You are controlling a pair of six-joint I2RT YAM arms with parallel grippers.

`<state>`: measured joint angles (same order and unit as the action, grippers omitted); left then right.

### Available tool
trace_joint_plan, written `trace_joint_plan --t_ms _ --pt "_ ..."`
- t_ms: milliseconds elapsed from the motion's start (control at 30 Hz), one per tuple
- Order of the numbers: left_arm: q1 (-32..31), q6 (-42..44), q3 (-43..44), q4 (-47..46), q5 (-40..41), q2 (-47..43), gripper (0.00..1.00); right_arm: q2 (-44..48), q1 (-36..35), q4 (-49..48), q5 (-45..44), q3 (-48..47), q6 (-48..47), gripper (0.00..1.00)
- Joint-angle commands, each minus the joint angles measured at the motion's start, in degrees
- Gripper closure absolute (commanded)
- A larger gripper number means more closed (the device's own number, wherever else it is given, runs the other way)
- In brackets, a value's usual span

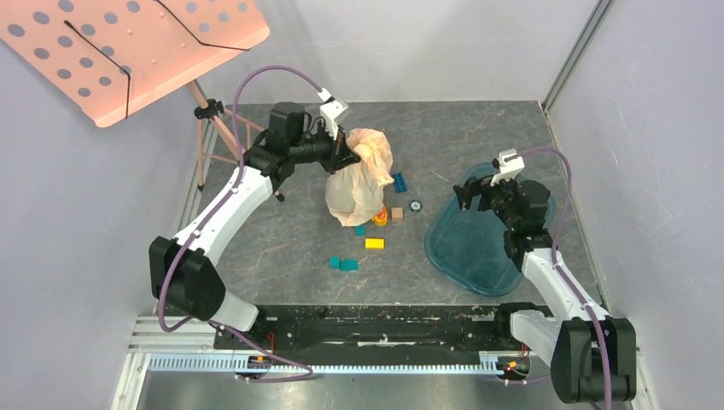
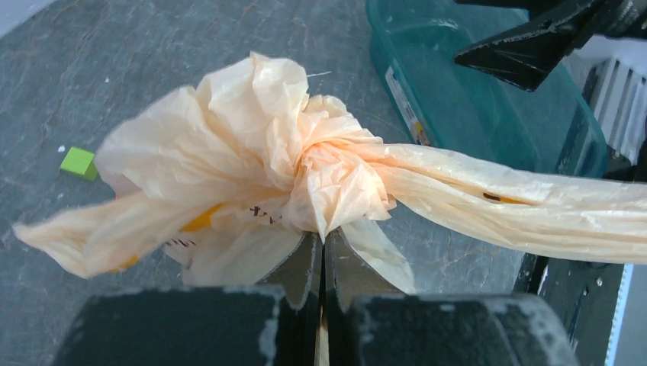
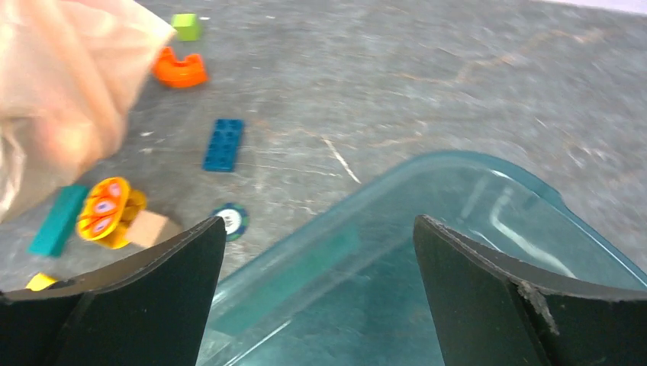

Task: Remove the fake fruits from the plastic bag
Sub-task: Pick up the plastic bag at the center of the board, then untie the plastic bag at the center of the board.

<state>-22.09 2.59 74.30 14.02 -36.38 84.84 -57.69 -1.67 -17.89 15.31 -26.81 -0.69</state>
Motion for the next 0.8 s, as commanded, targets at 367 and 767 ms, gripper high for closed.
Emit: trace_joint_plan --t_ms 367,767 --pt "-5.0 41.2 7.5 24.1 -7.6 -1.2 0.98 1.3 -2.8 -24.1 38.0 1.0 -11.9 0.07" --pt "-8.8 65.2 1.0 29.5 -4.5 -5.6 0.98 -3.6 -16.7 9.8 42.4 -15.6 -41.5 0.1"
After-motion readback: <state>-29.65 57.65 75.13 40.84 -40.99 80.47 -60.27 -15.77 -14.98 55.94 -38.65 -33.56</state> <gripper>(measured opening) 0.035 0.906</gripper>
